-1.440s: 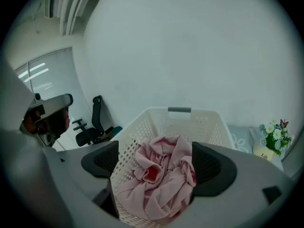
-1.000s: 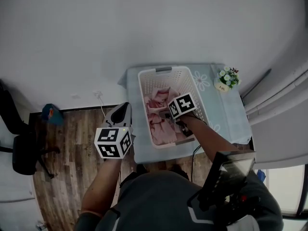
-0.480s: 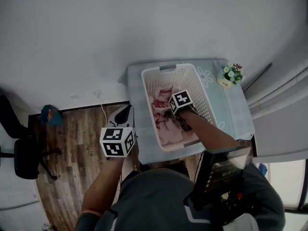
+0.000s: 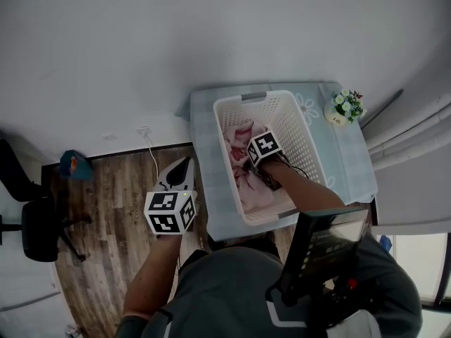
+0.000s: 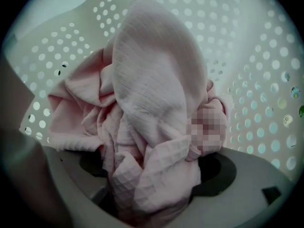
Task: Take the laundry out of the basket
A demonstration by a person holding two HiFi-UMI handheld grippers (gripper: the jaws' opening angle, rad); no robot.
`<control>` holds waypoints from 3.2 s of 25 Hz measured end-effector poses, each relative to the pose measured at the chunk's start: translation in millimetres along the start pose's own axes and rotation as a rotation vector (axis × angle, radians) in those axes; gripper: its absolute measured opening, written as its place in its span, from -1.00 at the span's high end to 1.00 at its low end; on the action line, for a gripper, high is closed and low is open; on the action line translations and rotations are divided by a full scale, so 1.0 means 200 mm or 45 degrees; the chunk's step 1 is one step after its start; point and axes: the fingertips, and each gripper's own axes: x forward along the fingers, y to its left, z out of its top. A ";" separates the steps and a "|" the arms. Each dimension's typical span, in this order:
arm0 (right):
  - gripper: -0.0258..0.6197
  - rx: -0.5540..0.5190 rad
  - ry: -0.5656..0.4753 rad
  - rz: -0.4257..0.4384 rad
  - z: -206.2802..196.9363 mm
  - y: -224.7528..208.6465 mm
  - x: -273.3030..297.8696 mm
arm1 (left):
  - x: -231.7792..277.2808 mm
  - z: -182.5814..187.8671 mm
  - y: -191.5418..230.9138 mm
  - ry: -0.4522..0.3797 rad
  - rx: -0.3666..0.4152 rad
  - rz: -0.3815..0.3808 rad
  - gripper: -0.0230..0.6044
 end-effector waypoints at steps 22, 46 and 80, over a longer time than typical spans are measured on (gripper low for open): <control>-0.11 -0.028 -0.445 0.077 0.22 0.08 -0.29 | -0.26 0.22 0.02 -0.153 0.057 0.070 0.90; -0.11 -0.296 -1.205 0.298 0.30 0.34 -1.57 | -0.53 0.51 -0.34 -0.369 0.076 0.213 0.90; -0.12 -0.916 -1.365 1.106 -0.06 1.84 -2.48 | -2.17 0.40 -0.44 -0.627 0.103 1.068 0.90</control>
